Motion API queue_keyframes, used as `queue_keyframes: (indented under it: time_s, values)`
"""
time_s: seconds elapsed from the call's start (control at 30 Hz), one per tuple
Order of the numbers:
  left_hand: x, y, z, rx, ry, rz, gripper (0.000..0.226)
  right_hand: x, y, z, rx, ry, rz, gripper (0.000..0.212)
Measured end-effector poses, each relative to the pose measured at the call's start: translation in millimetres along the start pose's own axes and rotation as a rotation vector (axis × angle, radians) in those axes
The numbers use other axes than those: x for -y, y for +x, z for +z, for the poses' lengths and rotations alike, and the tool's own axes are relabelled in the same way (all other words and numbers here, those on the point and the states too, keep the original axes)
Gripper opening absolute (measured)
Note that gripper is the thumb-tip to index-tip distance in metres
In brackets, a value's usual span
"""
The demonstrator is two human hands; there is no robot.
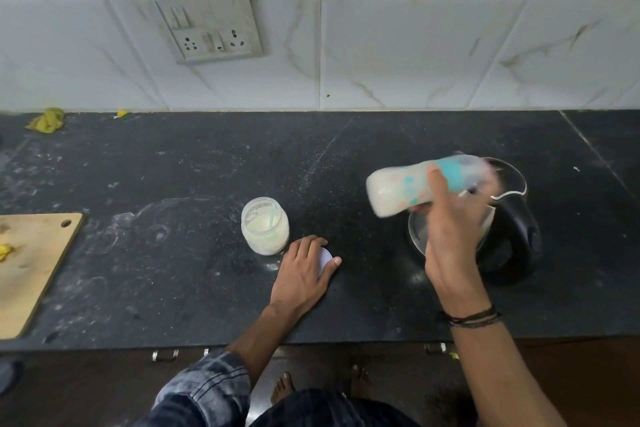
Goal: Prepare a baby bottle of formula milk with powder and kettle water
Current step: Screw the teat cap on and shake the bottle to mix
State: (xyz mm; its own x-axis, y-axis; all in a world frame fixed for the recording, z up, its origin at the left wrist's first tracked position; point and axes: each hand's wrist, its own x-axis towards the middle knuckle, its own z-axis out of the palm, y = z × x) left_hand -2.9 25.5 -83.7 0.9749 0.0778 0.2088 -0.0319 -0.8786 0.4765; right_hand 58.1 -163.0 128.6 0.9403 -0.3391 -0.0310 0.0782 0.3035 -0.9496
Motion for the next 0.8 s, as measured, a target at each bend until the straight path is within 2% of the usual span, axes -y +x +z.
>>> queue_keyframes:
  time_s: [0.07,0.2,0.27,0.4,0.5,0.6,0.8]
  values:
    - [-0.1,-0.4,-0.9,0.006,-0.008,-0.002,0.056,-5.6,-4.8,0.9,0.099,-0.085,0.023,0.062]
    - [-1.1,-0.9,-1.4,0.001,-0.001,-0.009,0.055,-9.3,-0.5,1.9,-0.032,0.016,-0.068,0.064]
    - [-0.5,-0.4,-0.8,0.0,-0.01,-0.003,0.054,-17.9,4.1,1.7,0.078,-0.105,-0.118,0.068]
    - [-1.6,-0.3,-1.2,0.0,-0.021,-0.005,0.06,-50.3,9.2,-2.3,0.414,-0.673,-0.243,0.079]
    - [-1.0,-1.6,-3.2,0.022,-0.021,-0.003,0.069,-75.2,14.3,-4.4,0.601,-0.913,-0.274,0.079]
    - [0.1,-3.0,-4.2,0.037,-0.036,0.004,0.071,-95.5,17.8,-6.7,0.686,-0.997,-0.28,0.078]
    - [0.2,-4.0,-4.2,0.052,-0.07,0.019,0.069,-118.1,23.9,-15.6,0.704,-1.001,-0.303,0.081]
